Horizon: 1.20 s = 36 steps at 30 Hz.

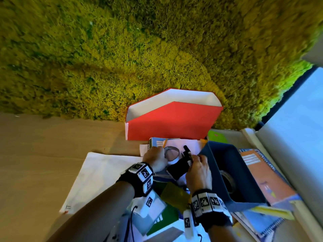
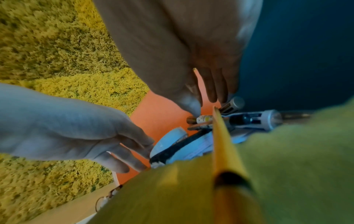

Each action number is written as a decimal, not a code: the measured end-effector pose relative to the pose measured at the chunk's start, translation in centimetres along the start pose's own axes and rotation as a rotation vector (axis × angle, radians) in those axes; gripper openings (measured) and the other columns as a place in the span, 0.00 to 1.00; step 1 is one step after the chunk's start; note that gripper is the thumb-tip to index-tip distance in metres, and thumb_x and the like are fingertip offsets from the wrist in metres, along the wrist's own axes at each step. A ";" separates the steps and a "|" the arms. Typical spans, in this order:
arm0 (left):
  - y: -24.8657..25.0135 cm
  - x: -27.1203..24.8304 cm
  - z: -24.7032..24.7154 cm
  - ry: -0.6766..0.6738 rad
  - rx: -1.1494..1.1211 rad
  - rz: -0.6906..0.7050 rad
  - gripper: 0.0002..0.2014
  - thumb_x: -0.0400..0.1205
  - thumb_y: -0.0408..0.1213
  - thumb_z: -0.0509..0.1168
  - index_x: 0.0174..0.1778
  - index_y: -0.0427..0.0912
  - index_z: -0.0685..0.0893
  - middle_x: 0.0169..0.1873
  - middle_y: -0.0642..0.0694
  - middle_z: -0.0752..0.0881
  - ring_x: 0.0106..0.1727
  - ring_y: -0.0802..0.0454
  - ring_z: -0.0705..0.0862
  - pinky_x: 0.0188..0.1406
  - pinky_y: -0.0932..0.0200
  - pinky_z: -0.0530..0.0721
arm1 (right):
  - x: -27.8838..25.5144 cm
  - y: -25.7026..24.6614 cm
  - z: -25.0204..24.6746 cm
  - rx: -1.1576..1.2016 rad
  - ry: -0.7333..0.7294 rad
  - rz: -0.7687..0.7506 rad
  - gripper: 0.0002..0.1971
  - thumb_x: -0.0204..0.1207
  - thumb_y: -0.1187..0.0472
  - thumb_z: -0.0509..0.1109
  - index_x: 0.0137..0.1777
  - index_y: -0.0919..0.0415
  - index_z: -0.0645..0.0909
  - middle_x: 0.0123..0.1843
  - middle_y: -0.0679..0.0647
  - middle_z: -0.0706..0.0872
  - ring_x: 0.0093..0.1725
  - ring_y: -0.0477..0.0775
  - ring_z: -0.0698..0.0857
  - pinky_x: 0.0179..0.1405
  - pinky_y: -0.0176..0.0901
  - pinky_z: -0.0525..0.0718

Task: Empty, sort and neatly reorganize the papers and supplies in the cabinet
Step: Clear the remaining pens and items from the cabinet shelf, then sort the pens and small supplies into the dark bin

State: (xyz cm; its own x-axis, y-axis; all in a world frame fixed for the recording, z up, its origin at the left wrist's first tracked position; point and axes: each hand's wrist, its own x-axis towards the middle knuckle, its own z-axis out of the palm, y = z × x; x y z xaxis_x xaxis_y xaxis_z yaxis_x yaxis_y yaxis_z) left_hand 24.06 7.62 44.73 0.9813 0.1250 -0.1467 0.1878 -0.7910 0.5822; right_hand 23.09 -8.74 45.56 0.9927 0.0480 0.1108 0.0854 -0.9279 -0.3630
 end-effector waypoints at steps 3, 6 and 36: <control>0.0 0.5 0.4 0.050 0.064 -0.004 0.09 0.80 0.39 0.63 0.40 0.36 0.79 0.45 0.33 0.87 0.48 0.33 0.85 0.37 0.48 0.78 | -0.2 0.2 -0.4 0.021 0.016 0.008 0.18 0.76 0.67 0.64 0.66 0.60 0.78 0.64 0.59 0.76 0.61 0.63 0.80 0.53 0.51 0.79; -0.3 0.9 0.5 0.065 0.045 -0.008 0.10 0.79 0.43 0.64 0.41 0.39 0.78 0.46 0.36 0.87 0.48 0.34 0.85 0.38 0.50 0.77 | -0.3 0.2 -1.0 0.063 0.058 -0.006 0.14 0.77 0.64 0.66 0.62 0.61 0.80 0.61 0.60 0.76 0.59 0.66 0.80 0.50 0.52 0.79; 14.9 -1.4 7.8 0.168 0.133 0.065 0.31 0.85 0.59 0.56 0.38 0.30 0.82 0.44 0.28 0.86 0.51 0.30 0.84 0.46 0.46 0.79 | 0.2 16.4 -9.1 0.077 -0.049 0.092 0.17 0.80 0.61 0.64 0.67 0.60 0.69 0.57 0.64 0.85 0.54 0.67 0.85 0.44 0.51 0.76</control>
State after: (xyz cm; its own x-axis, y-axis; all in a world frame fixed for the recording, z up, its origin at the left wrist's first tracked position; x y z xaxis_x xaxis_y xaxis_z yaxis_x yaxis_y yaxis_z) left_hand 25.18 -8.97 47.37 0.9866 0.1604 0.0291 0.1276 -0.8712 0.4741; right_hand 23.95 -27.37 48.06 0.9994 -0.0161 0.0296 -0.0014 -0.8981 -0.4398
